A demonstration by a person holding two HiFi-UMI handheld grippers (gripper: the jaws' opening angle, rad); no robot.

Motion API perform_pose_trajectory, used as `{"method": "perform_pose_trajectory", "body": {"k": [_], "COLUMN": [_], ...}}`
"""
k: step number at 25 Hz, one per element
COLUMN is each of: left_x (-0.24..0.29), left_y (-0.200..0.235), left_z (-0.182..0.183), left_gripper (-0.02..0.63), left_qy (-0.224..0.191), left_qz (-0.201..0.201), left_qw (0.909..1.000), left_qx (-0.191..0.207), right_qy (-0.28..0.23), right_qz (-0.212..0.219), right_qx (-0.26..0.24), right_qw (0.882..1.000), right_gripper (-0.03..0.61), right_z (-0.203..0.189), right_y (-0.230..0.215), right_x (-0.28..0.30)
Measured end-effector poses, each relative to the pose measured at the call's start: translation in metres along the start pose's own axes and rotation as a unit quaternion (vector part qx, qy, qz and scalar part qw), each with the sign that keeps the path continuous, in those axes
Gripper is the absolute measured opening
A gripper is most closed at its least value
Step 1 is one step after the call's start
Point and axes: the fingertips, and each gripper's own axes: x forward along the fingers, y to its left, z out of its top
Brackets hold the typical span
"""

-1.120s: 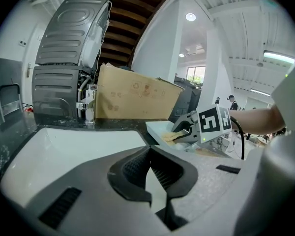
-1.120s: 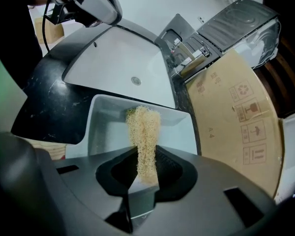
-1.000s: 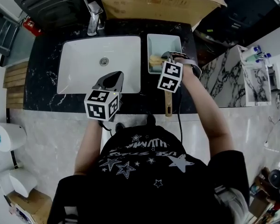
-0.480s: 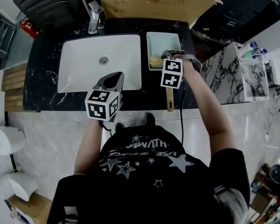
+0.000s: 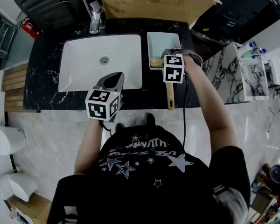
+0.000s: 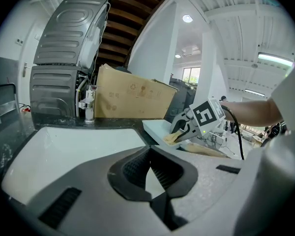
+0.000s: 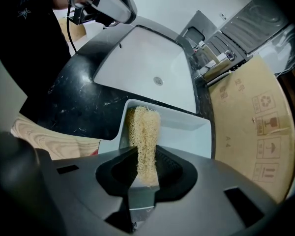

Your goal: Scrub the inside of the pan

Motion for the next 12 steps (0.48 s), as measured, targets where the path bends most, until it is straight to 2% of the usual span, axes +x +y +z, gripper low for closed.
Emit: {"method": "perform_pose_trajectory", "body": {"k": [6, 12], "left_x": [-0.003, -0.004], "left_y": [0.001, 0.007], "left_z": [-0.001, 0.002], "left_gripper": [0.008, 0.008], "left_qy": [-0.002, -0.003], "left_qz": [0.005, 0.016], "left_qw": [1.0000, 0.9999], "left_qx": [0.001, 0.000], "right_qy": [-0.007, 0.004], "right_qz": [-0.003, -0.046], "right_qx": [0.011, 0.041], "right_qw": [1.000, 0.998], "right_gripper": [0.080, 0.080], "right_z": [-0.001, -0.012], "right_y": [-0.001, -0.024], "right_x": [-0.003, -0.006]}}
